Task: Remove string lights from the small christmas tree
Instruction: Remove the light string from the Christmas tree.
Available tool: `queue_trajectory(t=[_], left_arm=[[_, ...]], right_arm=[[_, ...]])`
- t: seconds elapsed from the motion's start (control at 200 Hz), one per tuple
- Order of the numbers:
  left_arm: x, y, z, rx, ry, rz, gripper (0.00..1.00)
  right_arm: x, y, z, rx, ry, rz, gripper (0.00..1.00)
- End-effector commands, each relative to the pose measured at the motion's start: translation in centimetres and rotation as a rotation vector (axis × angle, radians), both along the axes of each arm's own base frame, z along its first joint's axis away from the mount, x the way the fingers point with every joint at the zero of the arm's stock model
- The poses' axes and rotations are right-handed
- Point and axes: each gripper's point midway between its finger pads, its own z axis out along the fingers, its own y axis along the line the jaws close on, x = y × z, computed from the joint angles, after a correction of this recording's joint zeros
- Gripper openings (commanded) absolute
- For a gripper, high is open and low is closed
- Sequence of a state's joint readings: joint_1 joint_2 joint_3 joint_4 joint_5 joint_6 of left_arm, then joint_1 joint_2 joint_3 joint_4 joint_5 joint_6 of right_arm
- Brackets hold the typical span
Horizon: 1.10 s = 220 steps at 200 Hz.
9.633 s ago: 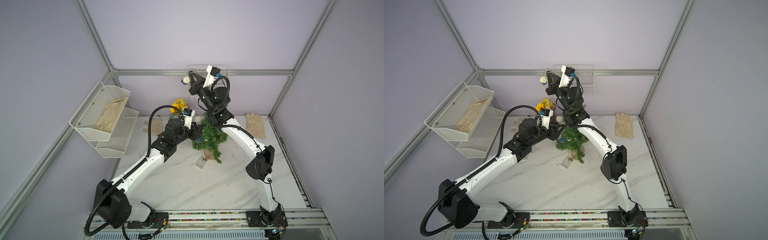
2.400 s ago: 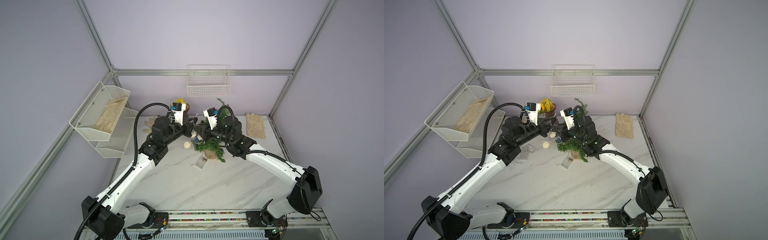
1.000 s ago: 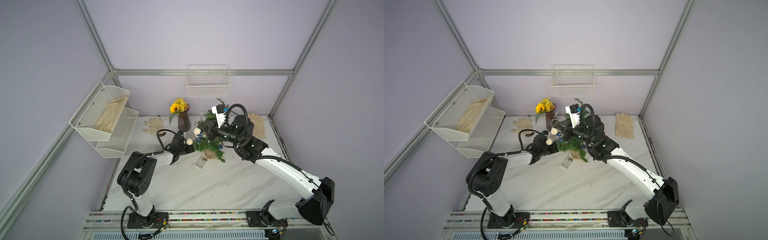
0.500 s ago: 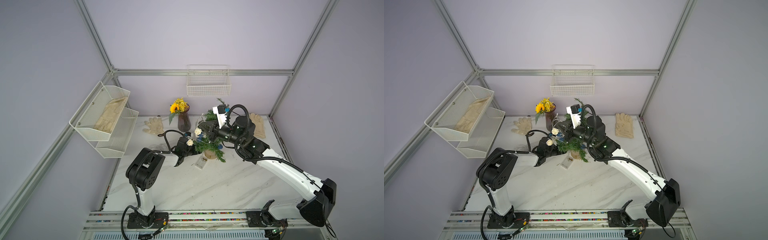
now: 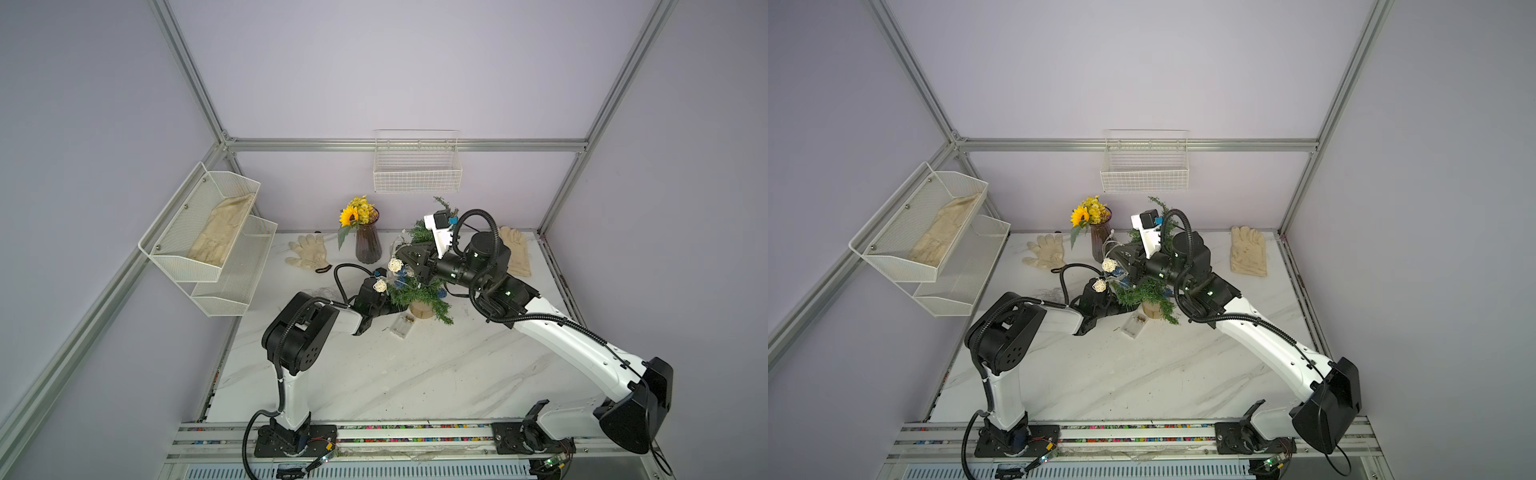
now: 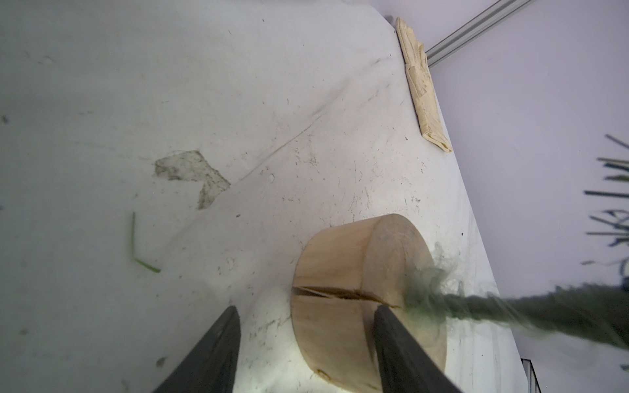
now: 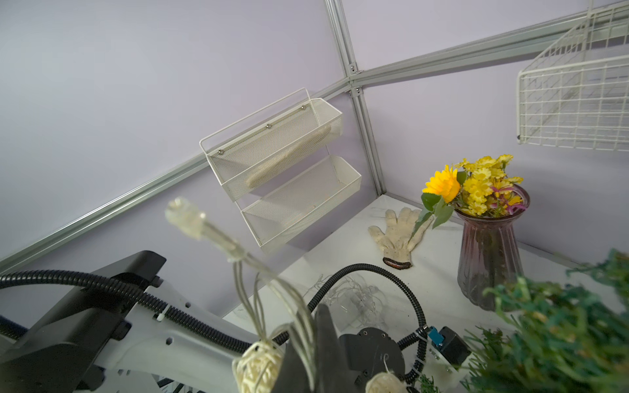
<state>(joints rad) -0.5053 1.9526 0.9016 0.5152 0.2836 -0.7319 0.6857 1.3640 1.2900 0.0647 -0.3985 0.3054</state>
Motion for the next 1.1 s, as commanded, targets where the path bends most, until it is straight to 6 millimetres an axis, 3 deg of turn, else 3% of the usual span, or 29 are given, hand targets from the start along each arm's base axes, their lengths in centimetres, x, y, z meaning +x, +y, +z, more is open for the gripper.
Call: queue_trajectory(t=[0.0,0.205,0.325,0.51,0.64,0.895,1.095], left_arm=[[0.8,0.8,-2.1,0.079,0.061,0.06,0.58],[0.9,0.9,-3.2,0.09,0.12,0.082,0.52],[0.9,1.1,-3.4,0.098,0.125,0.092,0.5],[0.7,1.2,-3.7,0.106,0.128,0.088,0.5],[0.7,1.1,-3.8,0.1,0.133,0.082,0.5],[0.9,0.7,-3.3,0.088,0.125,0.07,0.49],[1.0,0.4,-3.2,0.081,0.124,0.056,0.49]], right_arm=[[-2.6,-1.2,2.3,0.019,-0.051,0.042,0.0],[-4.1,-7.3,4.0,0.059,-0.101,-0.129,0.0],[-3.3,-11.1,3.2,0.082,-0.054,-0.255,0.0],[0.8,-17.9,-0.3,0.095,0.068,-0.569,0.0],[3.2,-21.0,-1.5,0.108,0.125,-0.695,0.0],[7.6,-23.9,-4.1,0.111,0.237,-0.765,0.0],[13.0,-27.3,-6.9,0.119,0.342,-0.865,0.0]])
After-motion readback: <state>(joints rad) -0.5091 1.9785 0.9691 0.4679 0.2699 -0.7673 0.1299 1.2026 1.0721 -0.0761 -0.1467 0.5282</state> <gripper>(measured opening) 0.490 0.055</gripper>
